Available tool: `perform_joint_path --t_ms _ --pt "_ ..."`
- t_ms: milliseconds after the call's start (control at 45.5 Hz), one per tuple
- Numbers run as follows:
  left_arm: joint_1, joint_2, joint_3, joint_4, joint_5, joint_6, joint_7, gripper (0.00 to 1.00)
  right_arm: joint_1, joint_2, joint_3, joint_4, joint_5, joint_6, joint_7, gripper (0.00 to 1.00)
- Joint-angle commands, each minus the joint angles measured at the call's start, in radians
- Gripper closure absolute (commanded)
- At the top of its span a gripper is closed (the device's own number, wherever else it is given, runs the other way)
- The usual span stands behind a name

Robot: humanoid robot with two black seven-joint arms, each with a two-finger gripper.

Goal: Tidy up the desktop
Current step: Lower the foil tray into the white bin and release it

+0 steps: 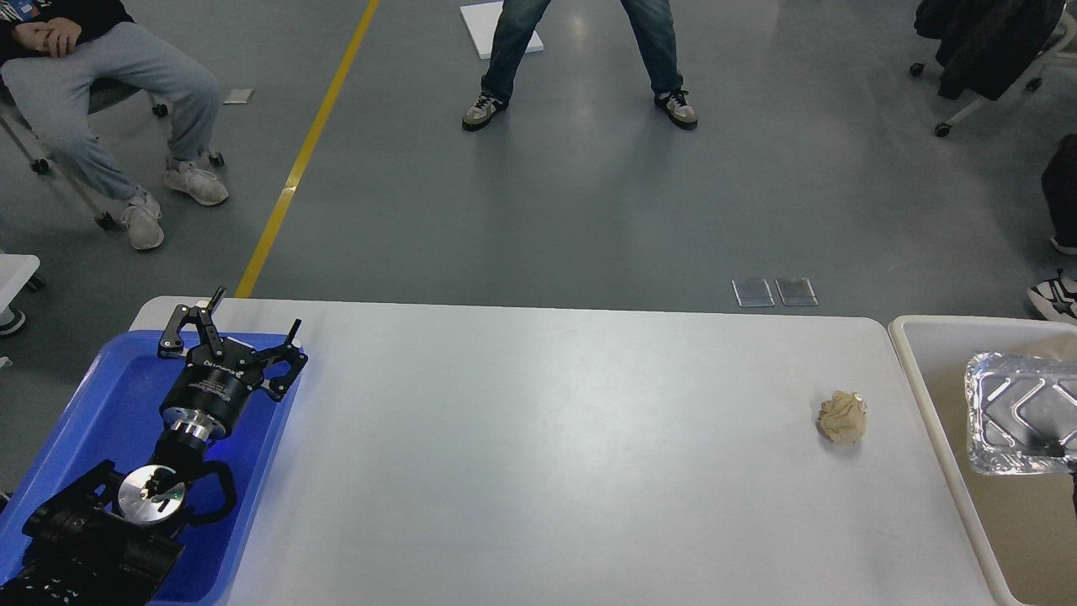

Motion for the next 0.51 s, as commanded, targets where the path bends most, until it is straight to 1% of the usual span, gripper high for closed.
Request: perform_joint_path --t_ms 0,484 --pt "0.001 0.0 0.001 0.0 0.0 0.0 0.0 0.0 -0.035 0.023 0.024 -0.026 -0.002 -0.034 0.0 1.0" --pt "-0.001 0.0 0.001 0.0 0.0 0.0 0.0 0.0 -0.03 0.011 0.024 -0.018 -0.004 -0.031 0.0 1.0"
